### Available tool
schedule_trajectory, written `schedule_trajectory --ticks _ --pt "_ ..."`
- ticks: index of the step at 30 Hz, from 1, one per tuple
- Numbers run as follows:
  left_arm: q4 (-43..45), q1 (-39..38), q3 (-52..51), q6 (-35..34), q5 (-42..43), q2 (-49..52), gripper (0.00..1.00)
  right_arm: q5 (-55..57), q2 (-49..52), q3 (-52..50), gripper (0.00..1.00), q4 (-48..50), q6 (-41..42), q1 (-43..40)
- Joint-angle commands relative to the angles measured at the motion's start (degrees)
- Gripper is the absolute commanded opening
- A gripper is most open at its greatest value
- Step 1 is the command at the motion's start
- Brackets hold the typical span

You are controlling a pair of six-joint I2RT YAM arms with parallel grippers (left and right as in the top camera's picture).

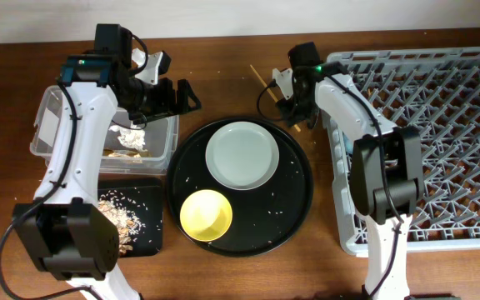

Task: Sort waste into correct bins and load items into the dishwasher rack
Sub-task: 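Insert the chopstick upright into the rack with the right gripper and release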

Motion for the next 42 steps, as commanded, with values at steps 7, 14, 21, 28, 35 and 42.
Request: schedule_trajectory --ticks 7,14,21,28,35,42 --pt "-0.07 0.04 0.55 -0.33 -0.04 -0.94 1.0 -0.15 -10.01 1.49 0.04 -3.54 0.44 -0.68" --pt "-0.07 0.04 0.55 -0.33 -0.04 -0.94 1.0 -0.13 -22.4 1.49 0.04 -13.73 0.42 -9.44" --pt "-0.07 0.04 0.55 -0.31 -0.04 -0.94 1.0 0.76 -24.41 0.63 0.04 -23.32 0.17 -22.23" --pt "-0.07 0.04 0.55 -0.31 -0.04 -0.94 1.0 3.06 -23.41 -4.59 0.04 -18.86 -1.07 -27.15" --pt "-0.07 0.26 0.55 -0.33 -0.04 -0.94 1.0 7.74 -23.23 -8.74 0.04 -14.16 -1.07 -27.58" --pt "-0.07 0.42 0.55 -0.31 -0.04 -0.94 1.0 8.11 -23.23 -14.32 0.04 -8.39 -1.07 -27.58"
